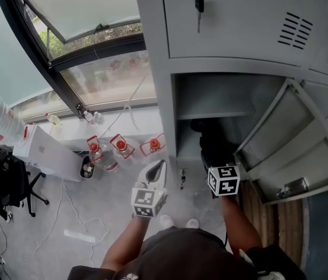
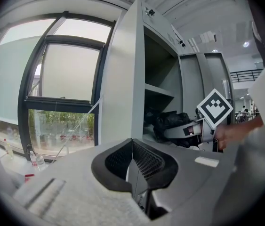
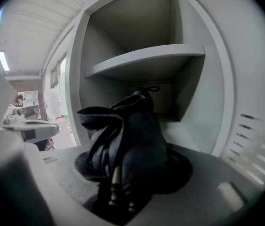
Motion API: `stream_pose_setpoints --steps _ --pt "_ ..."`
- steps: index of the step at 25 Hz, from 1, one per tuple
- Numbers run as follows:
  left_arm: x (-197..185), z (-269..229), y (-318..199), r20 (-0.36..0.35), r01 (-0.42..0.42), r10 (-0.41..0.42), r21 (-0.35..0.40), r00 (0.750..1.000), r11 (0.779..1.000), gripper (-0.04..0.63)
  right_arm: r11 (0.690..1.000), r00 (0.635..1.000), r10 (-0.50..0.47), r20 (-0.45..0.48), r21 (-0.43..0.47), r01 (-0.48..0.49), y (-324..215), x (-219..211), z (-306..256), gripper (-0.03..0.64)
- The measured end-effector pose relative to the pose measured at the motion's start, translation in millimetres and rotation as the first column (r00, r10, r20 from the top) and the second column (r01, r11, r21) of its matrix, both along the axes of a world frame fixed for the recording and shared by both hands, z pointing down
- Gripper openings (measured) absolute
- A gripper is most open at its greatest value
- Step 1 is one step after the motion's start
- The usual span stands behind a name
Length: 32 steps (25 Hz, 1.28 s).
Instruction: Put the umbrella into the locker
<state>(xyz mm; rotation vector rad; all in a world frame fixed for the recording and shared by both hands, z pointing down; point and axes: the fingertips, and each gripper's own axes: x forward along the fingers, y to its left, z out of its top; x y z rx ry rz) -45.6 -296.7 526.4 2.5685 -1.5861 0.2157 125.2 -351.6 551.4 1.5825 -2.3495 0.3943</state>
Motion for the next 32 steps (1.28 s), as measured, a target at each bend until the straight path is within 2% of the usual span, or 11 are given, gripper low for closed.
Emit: stream_pose_setpoints --steps 12,23,32 --pt "1 5 -10 -0.013 -0.004 0.004 -0.012 1.0 1.0 0.004 1.0 0.999 0.004 -0.048 -0.017 -0.005 -53 -9 -3 0.233" --pt "1 10 -13 -0.019 -0.008 0.007 -0.025 1.0 1.0 0.003 0.994 0.996 0.03 -0.083 -0.098 -0.038 -89 -11 7 0.236" --pt "4 12 -16 -0.02 -0.016 0.016 -0.028 1.0 0.999 0.003 0.985 0.989 0.029 -0.148 -0.163 -0.053 -105 -13 26 0.236"
